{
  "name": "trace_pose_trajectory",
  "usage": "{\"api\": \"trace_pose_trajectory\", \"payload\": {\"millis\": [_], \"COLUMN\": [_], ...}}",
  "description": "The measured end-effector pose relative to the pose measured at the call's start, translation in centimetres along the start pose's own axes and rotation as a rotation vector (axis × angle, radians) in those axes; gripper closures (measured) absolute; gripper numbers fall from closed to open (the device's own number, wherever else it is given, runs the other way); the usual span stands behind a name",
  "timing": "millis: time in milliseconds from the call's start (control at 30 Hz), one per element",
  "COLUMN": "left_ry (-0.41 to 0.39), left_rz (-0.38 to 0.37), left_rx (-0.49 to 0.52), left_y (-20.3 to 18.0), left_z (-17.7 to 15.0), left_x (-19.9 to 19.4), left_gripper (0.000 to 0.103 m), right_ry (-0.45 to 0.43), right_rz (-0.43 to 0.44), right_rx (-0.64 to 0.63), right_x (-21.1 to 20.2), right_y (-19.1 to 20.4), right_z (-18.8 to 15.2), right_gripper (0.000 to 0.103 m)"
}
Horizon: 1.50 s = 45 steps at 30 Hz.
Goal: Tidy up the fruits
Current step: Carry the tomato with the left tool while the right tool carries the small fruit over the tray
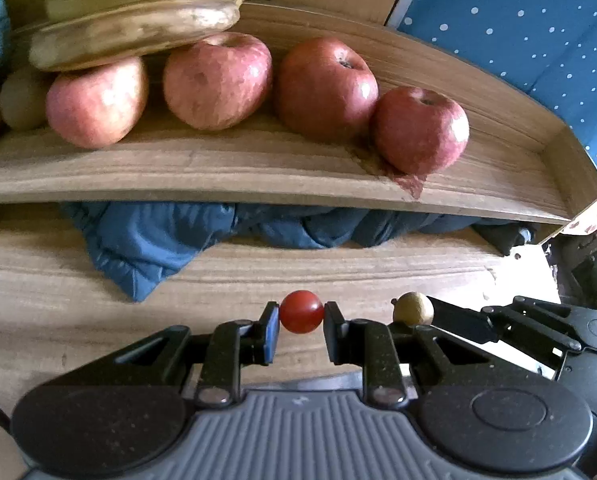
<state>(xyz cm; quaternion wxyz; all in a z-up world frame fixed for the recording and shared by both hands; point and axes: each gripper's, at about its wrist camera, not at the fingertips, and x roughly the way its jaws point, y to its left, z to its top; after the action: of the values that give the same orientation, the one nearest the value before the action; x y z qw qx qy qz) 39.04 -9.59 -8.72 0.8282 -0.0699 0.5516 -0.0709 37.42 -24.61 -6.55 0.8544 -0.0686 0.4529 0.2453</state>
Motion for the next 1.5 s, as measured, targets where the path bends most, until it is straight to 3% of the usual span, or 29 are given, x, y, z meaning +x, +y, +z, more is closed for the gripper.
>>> {"api": "trace_pose_trajectory", "payload": {"millis": [1067,1500], "left_ry": [-0.039,-0.072], "left_rz": [0.091,0.108], "left_rx": [-0.206,-0.248], "left_y": [5.2,7.3], "left_z": [-7.9,-8.5], "left_x": [-4.6,-5.4], "left_gripper": [0.077,0.077], "right_ry": [0.016,0.032], "right_rz": [0.148,0.189], "right_rx": [-0.207,-0.275], "right_x": [-3.1,-1.7], "right_y": [7.5,10.3], "right_z": [-2.9,-3.1], "right_gripper": [0.075,0.075]}}
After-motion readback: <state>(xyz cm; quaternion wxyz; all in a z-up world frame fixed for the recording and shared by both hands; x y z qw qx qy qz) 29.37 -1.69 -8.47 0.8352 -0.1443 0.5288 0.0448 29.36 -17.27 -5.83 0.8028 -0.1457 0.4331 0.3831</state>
